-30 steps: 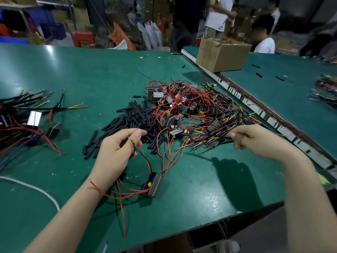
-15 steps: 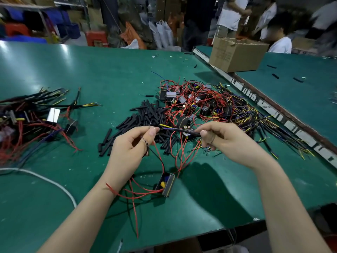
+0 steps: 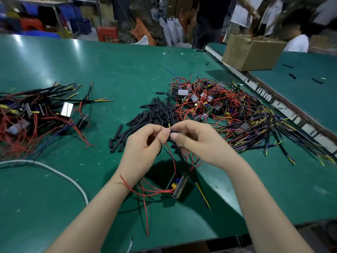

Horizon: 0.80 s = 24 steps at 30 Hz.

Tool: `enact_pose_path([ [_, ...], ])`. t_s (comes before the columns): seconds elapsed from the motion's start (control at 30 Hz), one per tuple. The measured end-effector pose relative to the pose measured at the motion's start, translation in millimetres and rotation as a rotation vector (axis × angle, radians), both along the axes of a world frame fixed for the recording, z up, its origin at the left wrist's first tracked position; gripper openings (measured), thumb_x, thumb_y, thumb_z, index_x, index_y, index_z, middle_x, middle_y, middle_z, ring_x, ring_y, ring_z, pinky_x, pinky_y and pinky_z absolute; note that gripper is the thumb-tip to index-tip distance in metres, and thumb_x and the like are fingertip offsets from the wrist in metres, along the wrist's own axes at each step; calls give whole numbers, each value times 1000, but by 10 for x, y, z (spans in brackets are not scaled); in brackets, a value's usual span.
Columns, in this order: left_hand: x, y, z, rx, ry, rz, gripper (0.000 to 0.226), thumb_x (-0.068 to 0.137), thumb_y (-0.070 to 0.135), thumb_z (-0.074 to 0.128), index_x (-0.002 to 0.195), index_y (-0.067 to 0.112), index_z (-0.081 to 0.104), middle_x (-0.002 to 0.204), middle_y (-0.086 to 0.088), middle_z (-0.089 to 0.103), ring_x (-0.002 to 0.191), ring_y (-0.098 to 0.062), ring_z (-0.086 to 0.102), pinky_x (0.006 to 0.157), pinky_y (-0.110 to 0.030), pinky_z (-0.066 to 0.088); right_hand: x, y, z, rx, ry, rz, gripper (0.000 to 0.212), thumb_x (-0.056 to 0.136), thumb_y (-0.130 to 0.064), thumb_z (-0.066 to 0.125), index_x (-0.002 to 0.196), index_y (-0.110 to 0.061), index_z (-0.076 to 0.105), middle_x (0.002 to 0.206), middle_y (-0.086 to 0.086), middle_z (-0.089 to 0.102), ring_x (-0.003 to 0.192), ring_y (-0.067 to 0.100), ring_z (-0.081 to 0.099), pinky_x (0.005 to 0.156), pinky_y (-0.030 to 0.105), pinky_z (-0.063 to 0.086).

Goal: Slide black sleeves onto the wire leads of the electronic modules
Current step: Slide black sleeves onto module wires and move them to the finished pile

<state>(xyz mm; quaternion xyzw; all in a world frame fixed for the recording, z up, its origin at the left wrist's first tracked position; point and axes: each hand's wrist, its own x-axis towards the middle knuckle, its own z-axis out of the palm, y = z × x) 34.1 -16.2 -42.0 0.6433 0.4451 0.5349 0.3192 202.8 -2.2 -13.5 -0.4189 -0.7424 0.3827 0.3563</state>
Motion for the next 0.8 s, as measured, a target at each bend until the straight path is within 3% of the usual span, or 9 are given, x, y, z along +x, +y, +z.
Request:
enact_pose_path([
  [0.1,-25,13,-10,4,-10,8,12,92,22,58,82,27,62,55,23,54,51,4,45,54,-7,32,-64,2,-86,-75,153,-19,9,92,-16,62,96,-24,64,77,-8,68,65,3,61,57,12,44],
  [0.27,-12,24,-35,35,57,35,11,91,19,62,86,29,64,76,14,63,74,0,56,74,-17,45,-92,-19,-193,-116,374,-135,13,90,-10,63,95,-22,59,70,-6,65,58,10,56,53,21,45],
  [0.43,-3,7,-30,50,88,44,16,91,19,62,86,34,64,79,12,65,77,-2,58,74,-14,45,-115,-44,-273,-56,385,-176,15,90,-16,61,96,-28,55,72,-12,65,57,5,55,53,17,43],
  [0.5,-2,-10,-28,74,99,56,16,90,19,63,86,34,63,78,12,64,74,-1,57,72,-12,44,-129,-38,-315,61,288,-269,18,92,-15,60,93,-32,53,74,-16,63,66,3,56,63,18,44],
  [0.6,-1,-18,-28,94,110,65,15,90,20,62,85,34,63,77,11,63,73,-4,57,72,-16,46,-90,-7,-334,222,126,-386,23,91,-14,60,90,-35,50,79,-8,55,72,11,53,67,23,43],
  [0.7,6,-4,-26,81,110,81,16,90,20,63,84,34,63,80,11,65,77,-7,59,75,-22,48,-81,-35,-321,162,214,-322,19,90,-22,62,96,-37,51,80,-12,54,67,19,55,66,29,47],
  [0.8,7,-6,-18,78,94,81,19,91,21,62,85,40,61,84,11,66,81,-3,59,78,-19,47,-102,-66,-309,72,287,-246,22,90,-20,63,102,-34,50,77,-18,56,56,8,54,57,21,46],
])
